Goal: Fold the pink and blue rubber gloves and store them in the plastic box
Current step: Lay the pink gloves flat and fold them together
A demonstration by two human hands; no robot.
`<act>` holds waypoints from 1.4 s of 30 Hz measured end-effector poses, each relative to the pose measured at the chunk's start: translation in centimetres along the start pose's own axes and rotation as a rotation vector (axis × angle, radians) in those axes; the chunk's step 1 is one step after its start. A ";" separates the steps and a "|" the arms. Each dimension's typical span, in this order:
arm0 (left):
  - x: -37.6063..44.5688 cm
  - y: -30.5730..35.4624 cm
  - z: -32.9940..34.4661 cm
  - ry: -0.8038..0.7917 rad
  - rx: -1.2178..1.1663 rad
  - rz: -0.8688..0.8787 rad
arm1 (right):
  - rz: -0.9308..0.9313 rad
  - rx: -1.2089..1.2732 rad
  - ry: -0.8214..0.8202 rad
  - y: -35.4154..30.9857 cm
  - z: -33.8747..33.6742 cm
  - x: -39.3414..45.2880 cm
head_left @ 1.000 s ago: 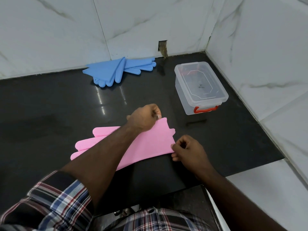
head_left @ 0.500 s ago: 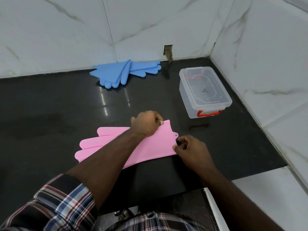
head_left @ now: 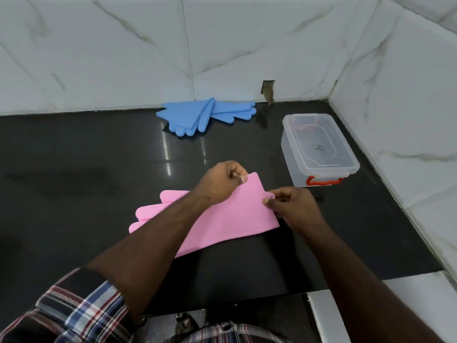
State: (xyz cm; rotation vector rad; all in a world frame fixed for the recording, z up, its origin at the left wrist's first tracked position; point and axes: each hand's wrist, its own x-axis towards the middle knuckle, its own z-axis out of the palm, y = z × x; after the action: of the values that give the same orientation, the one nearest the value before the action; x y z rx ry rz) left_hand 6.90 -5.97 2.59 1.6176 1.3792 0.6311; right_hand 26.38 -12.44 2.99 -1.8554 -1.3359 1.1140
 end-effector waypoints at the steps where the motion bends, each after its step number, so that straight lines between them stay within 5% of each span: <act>1: -0.3 -0.2 -0.3 0.019 0.003 0.000 | -0.007 0.005 -0.010 -0.4 -0.1 -0.1; 10: -11.4 -4.9 -8.6 0.341 0.507 -0.145 | -0.027 0.093 -0.060 -4.4 0.0 -1.3; 16: -16.7 -8.6 -8.0 0.364 0.543 -0.289 | -0.142 0.062 -0.108 -7.2 1.7 -2.6; 23: -17.1 -11.8 -7.0 0.453 0.255 -0.316 | -0.256 -0.059 -0.210 -10.8 5.6 -3.7; 42: -17.5 -11.9 -7.1 0.554 0.087 -0.159 | -0.423 -0.354 -0.360 -11.5 19.9 -5.4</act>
State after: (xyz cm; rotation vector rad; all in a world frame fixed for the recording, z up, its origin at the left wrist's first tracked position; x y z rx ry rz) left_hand -9.33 -20.75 -1.49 1.4342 1.9360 0.9808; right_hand 2.85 -14.08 4.58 -1.5251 -2.1321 1.0614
